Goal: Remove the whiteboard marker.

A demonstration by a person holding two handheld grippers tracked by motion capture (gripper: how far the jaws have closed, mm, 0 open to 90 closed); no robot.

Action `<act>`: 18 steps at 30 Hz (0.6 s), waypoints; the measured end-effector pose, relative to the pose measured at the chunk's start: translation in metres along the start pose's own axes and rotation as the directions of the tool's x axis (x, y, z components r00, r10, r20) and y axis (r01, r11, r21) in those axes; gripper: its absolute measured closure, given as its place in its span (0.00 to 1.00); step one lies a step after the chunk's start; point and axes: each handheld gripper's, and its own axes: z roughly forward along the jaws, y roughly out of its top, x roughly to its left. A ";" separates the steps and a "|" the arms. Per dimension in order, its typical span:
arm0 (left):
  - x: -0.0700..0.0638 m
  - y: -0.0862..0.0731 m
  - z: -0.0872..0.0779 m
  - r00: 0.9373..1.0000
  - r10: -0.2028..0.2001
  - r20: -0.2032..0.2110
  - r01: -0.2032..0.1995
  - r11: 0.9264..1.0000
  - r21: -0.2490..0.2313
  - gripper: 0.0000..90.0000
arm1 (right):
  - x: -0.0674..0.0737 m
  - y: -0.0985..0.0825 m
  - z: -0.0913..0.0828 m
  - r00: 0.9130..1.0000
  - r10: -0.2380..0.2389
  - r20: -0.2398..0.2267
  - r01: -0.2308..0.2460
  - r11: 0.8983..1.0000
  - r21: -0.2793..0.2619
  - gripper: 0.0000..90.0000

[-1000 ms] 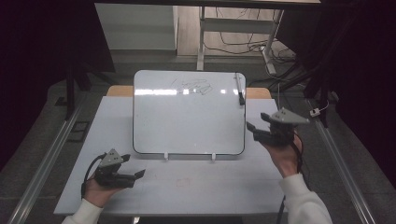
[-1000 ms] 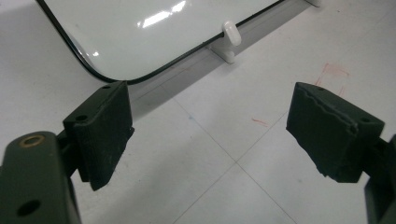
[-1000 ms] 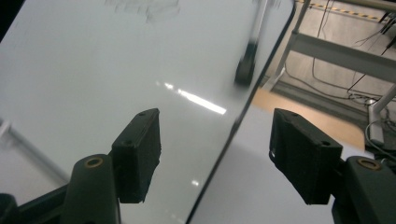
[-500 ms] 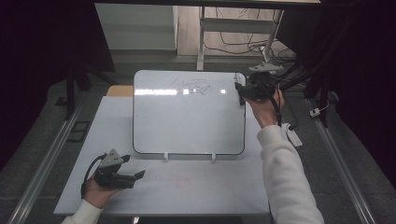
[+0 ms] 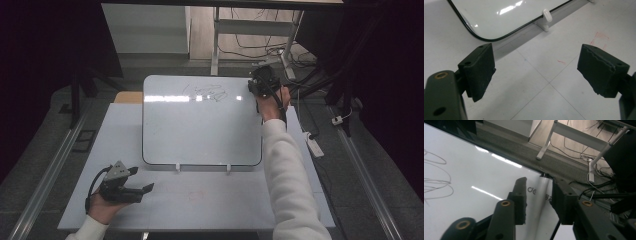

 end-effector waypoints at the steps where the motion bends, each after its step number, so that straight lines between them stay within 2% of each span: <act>1: 0.000 0.000 0.000 1.000 0.000 -0.001 0.000 1.000 -0.001 0.17 | 0.001 0.000 0.000 1.000 -0.004 0.007 0.004 1.000 -0.001 0.79; 3: 0.000 0.000 -0.001 1.000 0.000 -0.001 0.000 1.000 -0.003 0.17 | 0.003 0.001 0.001 1.000 -0.013 0.011 0.013 1.000 -0.001 0.84; 10: 0.000 -0.001 0.001 1.000 0.000 -0.004 0.000 1.000 0.006 0.17 | 0.008 -0.001 0.001 1.000 0.008 0.006 -0.008 1.000 -0.013 0.89; 14: 0.001 -0.002 0.000 1.000 -0.006 -0.010 0.006 1.000 0.002 0.17 | 0.011 -0.002 0.000 1.000 -0.010 0.007 0.010 1.000 -0.022 0.89; 18: 0.003 -0.002 0.000 1.000 -0.010 -0.013 0.010 1.000 0.003 0.17 | 0.009 -0.007 -0.013 1.000 -0.003 -0.023 0.001 0.997 -0.082 0.89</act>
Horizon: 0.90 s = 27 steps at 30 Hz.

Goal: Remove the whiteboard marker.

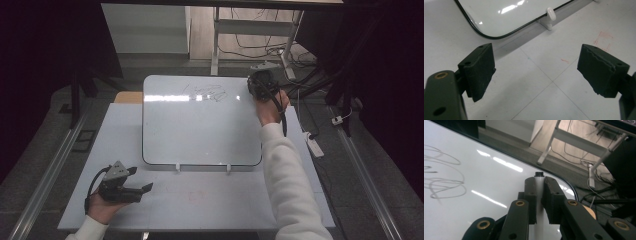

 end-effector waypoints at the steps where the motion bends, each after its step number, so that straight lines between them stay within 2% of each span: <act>1: 0.001 0.000 0.000 1.000 -0.002 0.001 0.002 1.000 0.001 0.17 | -0.001 -0.001 -0.004 1.000 0.005 -0.012 -0.005 1.000 -0.017 0.89; 5: 0.001 0.000 0.000 1.000 -0.007 -0.002 0.007 1.000 -0.002 0.17 | -0.002 -0.007 -0.019 0.998 0.021 -0.060 -0.025 0.997 -0.073 0.89; 6: 0.001 0.000 -0.001 1.000 -0.008 -0.003 0.008 1.000 -0.003 0.17 | -0.002 -0.007 -0.019 0.998 0.021 -0.060 -0.025 0.997 -0.073 0.89; 9: 0.001 0.000 -0.002 1.000 -0.012 -0.004 0.012 1.000 -0.006 0.17 | 0.000 -0.012 -0.036 0.993 0.024 -0.115 -0.038 0.991 -0.125 0.89; 10: 0.002 0.000 -0.002 1.000 -0.014 -0.004 0.014 1.000 -0.007 0.17 | 0.000 -0.012 -0.036 0.993 0.024 -0.115 -0.038 0.991 -0.125 0.89; 11: 0.002 0.000 -0.001 1.000 -0.016 -0.004 0.016 1.000 -0.007 0.17 | 0.004 -0.015 -0.046 0.989 0.021 -0.143 -0.042 0.988 -0.148 0.89; 14: 0.002 0.000 -0.001 1.000 -0.018 -0.006 0.018 1.000 -0.004 0.17 | 0.010 -0.021 -0.058 0.982 0.010 -0.187 -0.043 0.984 -0.174 0.89; 16: 0.002 0.000 -0.001 1.000 -0.018 -0.006 0.018 1.000 -0.004 0.17 | 0.015 -0.027 -0.066 0.974 0.011 -0.225 -0.055 0.980 -0.192 0.89; 17: 0.002 0.000 -0.001 1.000 -0.019 -0.007 0.019 1.000 -0.004 0.17 | 0.015 -0.027 -0.066 0.974 0.011 -0.225 -0.055 0.980 -0.192 0.89; 18: 0.002 0.001 -0.001 1.000 -0.020 -0.006 0.020 1.000 -0.005 0.17 | 0.020 -0.033 -0.072 0.966 0.012 -0.258 -0.066 0.977 -0.203 0.89; 20: 0.002 0.001 -0.001 1.000 -0.024 -0.005 0.024 1.000 -0.008 0.18 | 0.025 -0.041 -0.078 0.957 0.013 -0.291 -0.076 0.975 -0.207 0.89; 22: 0.001 0.001 -0.001 1.000 -0.026 -0.004 0.026 1.000 -0.010 0.18 | 0.030 -0.048 -0.083 0.949 0.009 -0.315 -0.080 0.974 -0.213 0.89; 23: 0.000 0.002 -0.001 1.000 -0.024 -0.004 0.024 1.000 -0.010 0.18 | 0.030 -0.048 -0.083 0.949 0.009 -0.315 -0.080 0.974 -0.213 0.89; 24: 0.000 0.002 -0.001 1.000 -0.024 -0.003 0.024 1.000 -0.011 0.18 | 0.035 -0.055 -0.087 0.940 0.009 -0.340 -0.089 0.972 -0.219 0.89; 27: -0.003 0.004 0.000 1.000 -0.012 -0.004 0.012 1.000 -0.010 0.18 | 0.043 -0.065 -0.093 0.925 0.011 -0.381 -0.105 0.968 -0.227 0.89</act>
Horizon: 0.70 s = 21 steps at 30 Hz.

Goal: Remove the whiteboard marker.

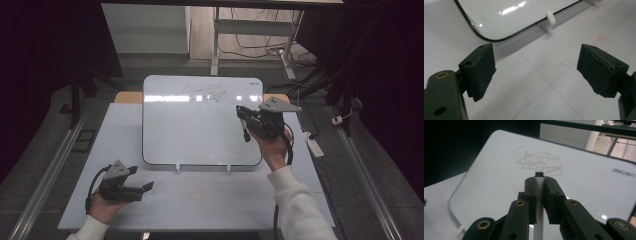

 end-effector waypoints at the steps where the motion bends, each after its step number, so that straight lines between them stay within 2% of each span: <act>1: 0.000 0.000 0.000 1.000 0.000 0.000 0.000 1.000 0.000 0.18 | 0.003 -0.003 -0.001 1.000 0.002 -0.014 -0.002 1.000 -0.002 0.89; 7: -0.003 0.002 0.002 1.000 0.003 0.003 -0.003 1.000 -0.001 0.18 | 0.021 -0.025 -0.005 0.997 0.016 -0.076 -0.016 1.000 -0.002 0.89; 14: -0.005 0.004 0.004 1.000 0.007 0.011 -0.007 1.000 -0.002 0.19 | 0.039 -0.044 -0.006 0.990 0.025 -0.141 -0.026 1.000 0.002 0.89; 21: -0.015 0.015 0.009 0.999 0.031 0.042 -0.030 0.999 -0.016 0.19 | 0.053 -0.053 -0.004 0.984 0.019 -0.175 -0.018 1.000 0.009 0.89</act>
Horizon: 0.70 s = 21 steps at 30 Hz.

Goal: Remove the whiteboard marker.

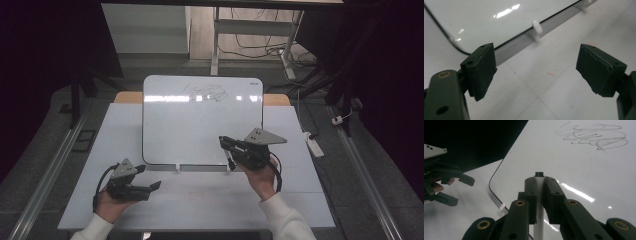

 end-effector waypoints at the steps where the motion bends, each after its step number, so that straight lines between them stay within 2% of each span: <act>1: 0.000 0.000 0.000 1.000 0.000 0.000 0.000 1.000 0.000 0.19 | 0.001 -0.001 0.001 1.000 -0.003 -0.003 0.003 1.000 0.000 0.89; 9: -0.009 0.013 0.003 0.999 0.024 0.035 -0.023 1.000 -0.016 0.20 | 0.013 -0.006 0.011 1.000 -0.012 -0.027 0.013 1.000 0.019 0.89; 15: -0.015 0.026 0.006 0.998 0.029 0.063 -0.026 0.999 -0.039 0.20 | 0.019 -0.007 0.015 0.999 -0.022 -0.041 0.022 1.000 0.013 0.89; 16: -0.018 0.034 0.009 0.996 0.031 0.080 -0.027 0.998 -0.052 0.20 | 0.020 -0.007 0.015 0.999 -0.023 -0.045 0.023 1.000 0.010 0.89; 20: -0.026 0.044 0.015 0.993 0.051 0.107 -0.045 0.997 -0.058 0.21 | 0.022 -0.007 0.015 0.999 -0.028 -0.047 0.028 1.000 0.001 0.89; 21: -0.031 0.048 0.019 0.990 0.060 0.124 -0.053 0.997 -0.060 0.21 | 0.022 -0.007 0.015 0.998 -0.027 -0.048 0.027 1.000 0.000 0.89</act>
